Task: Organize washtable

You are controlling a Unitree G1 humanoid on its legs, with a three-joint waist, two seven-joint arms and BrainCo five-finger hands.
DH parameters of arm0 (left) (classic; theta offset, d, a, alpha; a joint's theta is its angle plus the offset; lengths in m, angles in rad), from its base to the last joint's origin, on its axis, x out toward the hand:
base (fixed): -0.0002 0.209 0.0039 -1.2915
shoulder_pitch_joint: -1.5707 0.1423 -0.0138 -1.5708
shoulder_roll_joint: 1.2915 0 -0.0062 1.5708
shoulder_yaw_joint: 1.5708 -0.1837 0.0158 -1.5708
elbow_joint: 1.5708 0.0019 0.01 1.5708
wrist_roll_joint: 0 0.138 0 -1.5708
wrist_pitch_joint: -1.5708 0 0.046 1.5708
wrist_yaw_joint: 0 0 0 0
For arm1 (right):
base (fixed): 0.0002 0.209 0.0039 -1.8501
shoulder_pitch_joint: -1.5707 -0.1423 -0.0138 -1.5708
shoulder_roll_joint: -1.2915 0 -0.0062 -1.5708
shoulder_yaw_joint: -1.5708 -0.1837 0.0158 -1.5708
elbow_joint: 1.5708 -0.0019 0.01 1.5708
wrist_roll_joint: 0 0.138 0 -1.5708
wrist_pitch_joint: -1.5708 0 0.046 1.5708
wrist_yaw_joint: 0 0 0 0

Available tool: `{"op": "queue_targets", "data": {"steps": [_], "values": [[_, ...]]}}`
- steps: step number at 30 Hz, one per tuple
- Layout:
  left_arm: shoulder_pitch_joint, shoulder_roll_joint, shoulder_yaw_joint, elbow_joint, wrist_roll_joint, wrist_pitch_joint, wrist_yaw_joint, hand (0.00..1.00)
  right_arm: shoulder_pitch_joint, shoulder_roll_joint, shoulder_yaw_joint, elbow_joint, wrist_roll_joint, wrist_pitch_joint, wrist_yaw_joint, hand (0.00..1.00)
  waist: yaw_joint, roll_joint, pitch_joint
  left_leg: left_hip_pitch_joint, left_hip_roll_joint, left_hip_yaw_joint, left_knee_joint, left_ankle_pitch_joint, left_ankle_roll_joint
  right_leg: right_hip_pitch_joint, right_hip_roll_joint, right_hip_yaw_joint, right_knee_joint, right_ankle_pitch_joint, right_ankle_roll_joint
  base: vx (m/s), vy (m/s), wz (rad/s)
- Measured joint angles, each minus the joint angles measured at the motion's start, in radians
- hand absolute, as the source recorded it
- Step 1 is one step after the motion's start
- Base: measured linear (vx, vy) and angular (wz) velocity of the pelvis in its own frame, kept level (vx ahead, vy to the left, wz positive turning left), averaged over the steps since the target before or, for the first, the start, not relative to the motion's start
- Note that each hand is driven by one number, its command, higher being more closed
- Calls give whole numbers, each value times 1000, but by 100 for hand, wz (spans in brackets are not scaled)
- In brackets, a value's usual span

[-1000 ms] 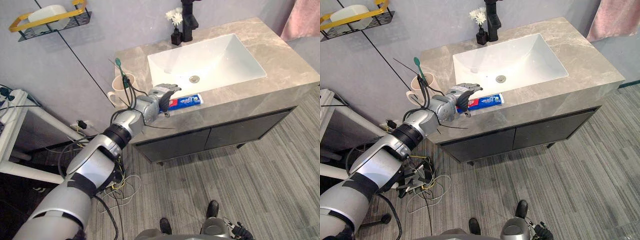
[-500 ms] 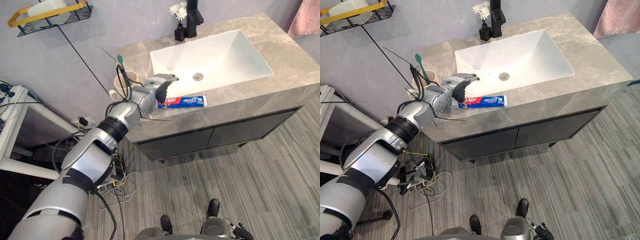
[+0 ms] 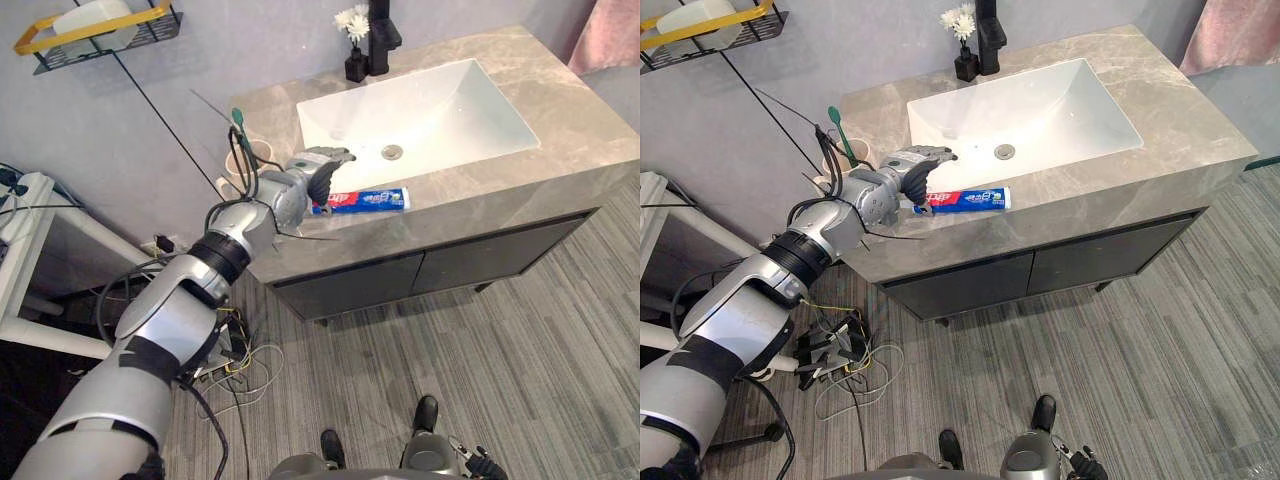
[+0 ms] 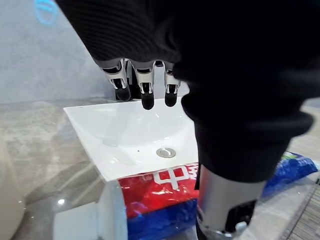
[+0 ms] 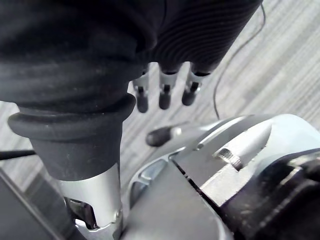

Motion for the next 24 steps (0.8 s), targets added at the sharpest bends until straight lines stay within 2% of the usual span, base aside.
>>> {"op": "queue_targets", "data": {"steps": [24], "values": [[13,11,-10,-17,-11,2,1,0,0,0,7,-1,0,0,0,0,-2,-6,-3,-10,1,5,1,0,0,-14,1,6,0,1,0,0,0,0]]}}
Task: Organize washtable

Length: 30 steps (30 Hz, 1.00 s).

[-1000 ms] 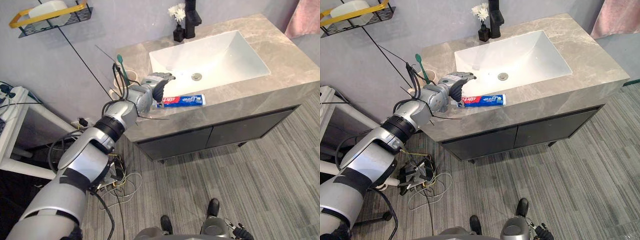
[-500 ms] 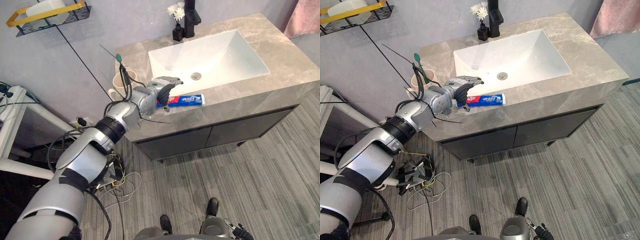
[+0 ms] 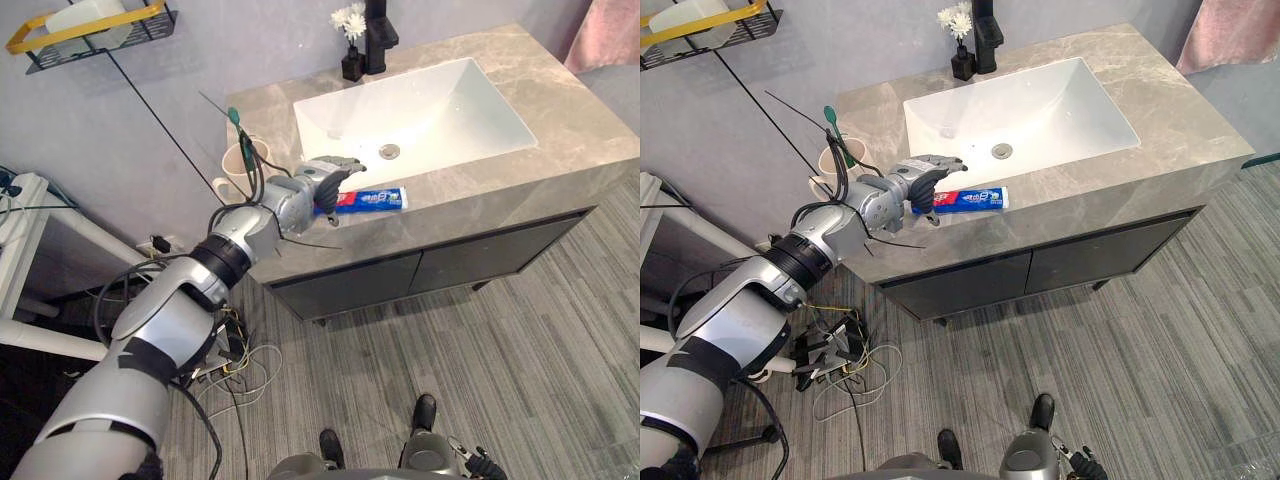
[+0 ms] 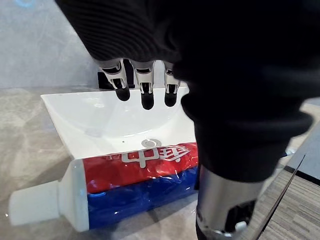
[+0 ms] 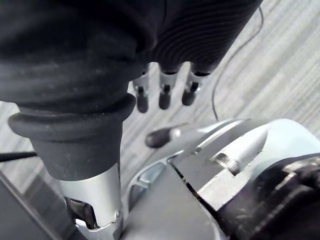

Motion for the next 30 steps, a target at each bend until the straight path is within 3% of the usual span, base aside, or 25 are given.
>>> {"op": "queue_targets", "data": {"steps": [8,9,30], "values": [[1,10,0,1,0,1,0,0,2,4,4,0,0,0,1,0,1,-13,-7,-5,0,7,0,0,0,-9,0,8,0,2,-1,0,-1,-1],[2,10,0,2,0,1,0,100,3,5,3,0,0,0,1,0,1,-13,-7,-5,0,8,0,0,0,-9,0,8,0,2,-1,0,0,0],[32,33,8,25,1,2,2,100,14,0,0,-8,0,0,1,0,-5,-12,-7,8,0,39,-8,-2,1,-20,3,28,-4,10,-6,-13,-4,-4]]}}
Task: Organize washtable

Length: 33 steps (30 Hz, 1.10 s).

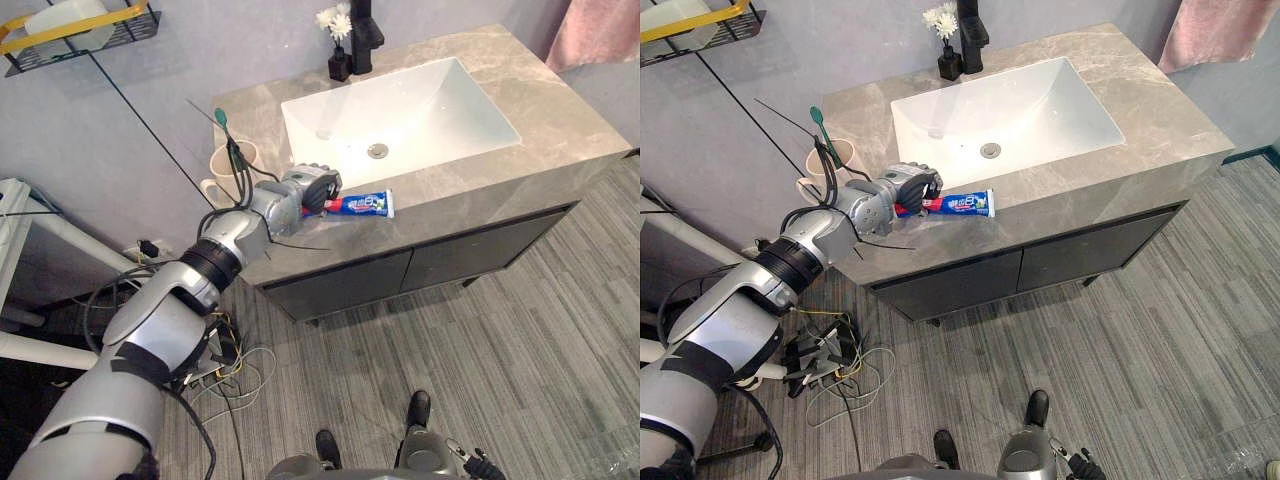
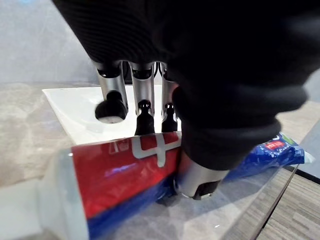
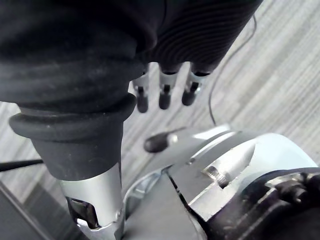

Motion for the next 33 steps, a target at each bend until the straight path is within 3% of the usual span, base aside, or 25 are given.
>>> {"op": "queue_targets", "data": {"steps": [8,19,23,29,33], "values": [[9,-1,-1,-4,-11,3,0,100,13,1,1,-26,1,0,0,0,-4,3,0,10,-1,-4,-8,0,0,10,-2,-1,2,-2,-1,1,0,2],[40,-26,-48,-287,-266,6,-29,100,-19,18,-8,-44,115,0,-8,0,7,7,-2,-10,-4,-38,10,1,1,18,-8,-29,4,-1,0,-5,-3,9],[66,-58,-48,-428,-352,-2,-36,100,-62,23,4,-289,276,-16,-35,0,9,18,-17,-9,-3,-38,16,1,1,22,-7,-28,4,-1,0,-8,-2,0],[133,-123,-48,-466,-387,-2,-46,100,-110,12,16,-700,337,-77,-108,0,10,15,-50,-10,2,-36,26,1,1,23,-2,-22,4,0,0,-14,-9,-2],[143,-143,-48,-478,-393,-1,-46,100,-136,-8,43,-1021,356,-124,-125,0,19,-6,-65,-3,8,-23,31,1,1,25,3,-11,5,6,-5,-29,-10,-9]]}}
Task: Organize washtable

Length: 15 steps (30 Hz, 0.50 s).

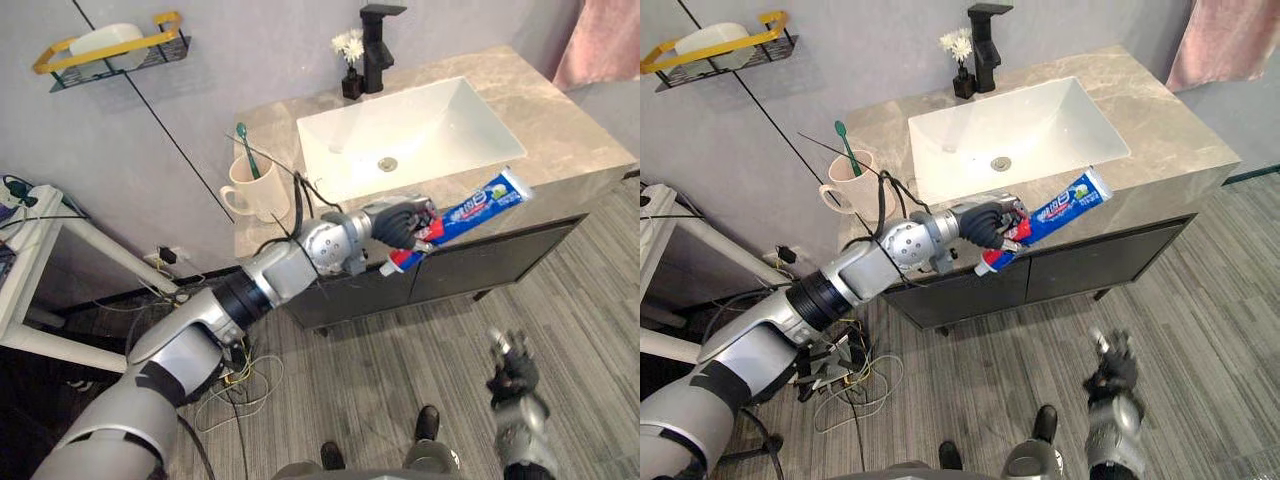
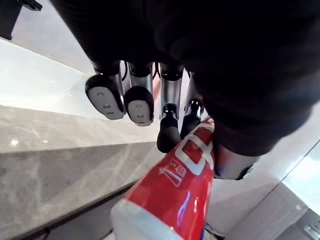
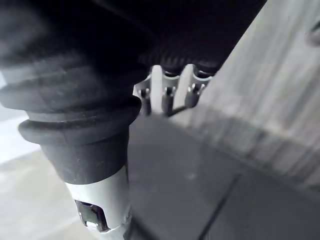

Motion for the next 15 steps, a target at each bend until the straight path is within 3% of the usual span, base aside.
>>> {"op": "queue_targets", "data": {"steps": [4,9,12,15], "values": [[17,-10,0,-47,-22,-1,-2,100,-35,-72,0,-235,39,-46,5,0,13,-15,-7,7,5,8,0,0,0,4,5,9,0,1,-1,-35,-11,-7],[48,5,0,-66,-57,-1,-23,100,-88,-187,29,-322,133,-86,36,0,12,-36,-21,8,14,12,-2,0,0,3,15,14,0,0,0,-21,-17,-4],[55,39,0,-73,-69,-1,-24,100,-74,-236,89,-342,194,-78,73,0,12,-36,-21,9,14,14,-1,0,0,1,16,16,0,0,0,-4,-1,-1],[56,78,1,-74,-69,-1,-42,100,-41,-269,170,-352,235,-32,141,0,13,-38,-22,9,15,14,2,0,0,1,16,15,0,0,0,0,0,0]]}}
